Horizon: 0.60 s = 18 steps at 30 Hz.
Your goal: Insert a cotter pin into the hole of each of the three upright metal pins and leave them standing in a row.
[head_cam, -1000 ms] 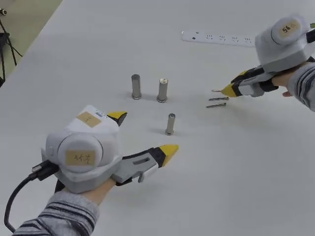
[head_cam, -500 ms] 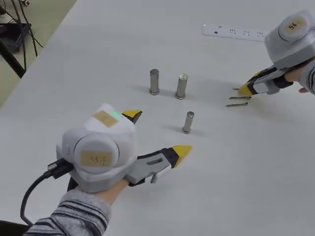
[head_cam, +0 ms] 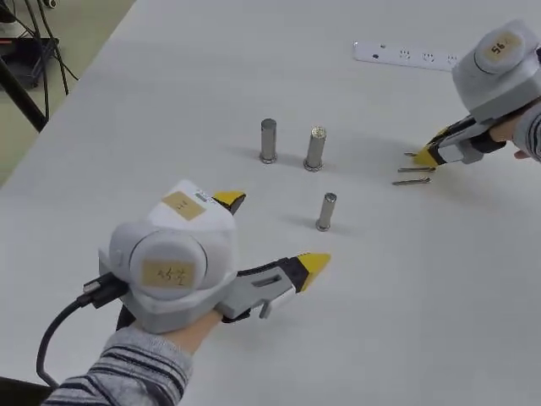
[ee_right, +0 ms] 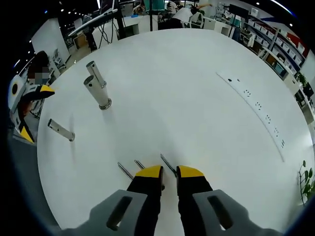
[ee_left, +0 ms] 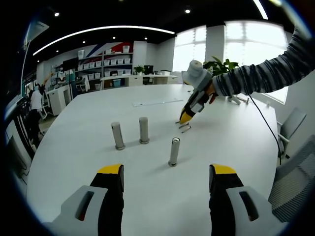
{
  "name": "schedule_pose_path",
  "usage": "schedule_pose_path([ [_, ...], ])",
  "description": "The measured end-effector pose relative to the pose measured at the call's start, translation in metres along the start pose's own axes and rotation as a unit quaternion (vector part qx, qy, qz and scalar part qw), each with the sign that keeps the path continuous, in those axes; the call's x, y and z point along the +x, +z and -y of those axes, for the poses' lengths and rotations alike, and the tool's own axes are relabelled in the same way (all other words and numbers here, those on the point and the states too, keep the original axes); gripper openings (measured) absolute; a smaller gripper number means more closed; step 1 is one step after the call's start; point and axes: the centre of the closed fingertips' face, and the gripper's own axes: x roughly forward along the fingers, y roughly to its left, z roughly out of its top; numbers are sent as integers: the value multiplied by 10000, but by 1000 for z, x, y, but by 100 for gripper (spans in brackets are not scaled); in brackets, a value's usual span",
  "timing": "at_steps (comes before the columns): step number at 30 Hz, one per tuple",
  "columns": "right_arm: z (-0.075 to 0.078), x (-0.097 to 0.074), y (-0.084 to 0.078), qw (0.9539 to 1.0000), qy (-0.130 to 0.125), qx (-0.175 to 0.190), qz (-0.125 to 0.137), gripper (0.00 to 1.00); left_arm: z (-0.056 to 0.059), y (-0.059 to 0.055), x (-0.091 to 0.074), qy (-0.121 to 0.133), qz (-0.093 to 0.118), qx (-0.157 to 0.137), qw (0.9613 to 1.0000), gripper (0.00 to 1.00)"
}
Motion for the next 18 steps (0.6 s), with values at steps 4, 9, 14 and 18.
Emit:
schedule_pose_path([
  [4, -6, -3, -3, 9998, -46, -170, -94, 0, 2, 0, 1, -22, -21, 24, 10000, 68],
  [9, -5, -2, -5, 9994, -117, -295, -160, 0, 4, -1, 1, -46, -35, 53, 10000, 68],
  [14, -5, -2, -6, 9991, -84, -373, -203, 0, 5, -1, 1, -76, -73, 68, 9999, 66],
  [18, -1, -6, -4, 9984, -237, -503, -135, 0, 6, 0, 1, -101, -103, 118, 9998, 66],
])
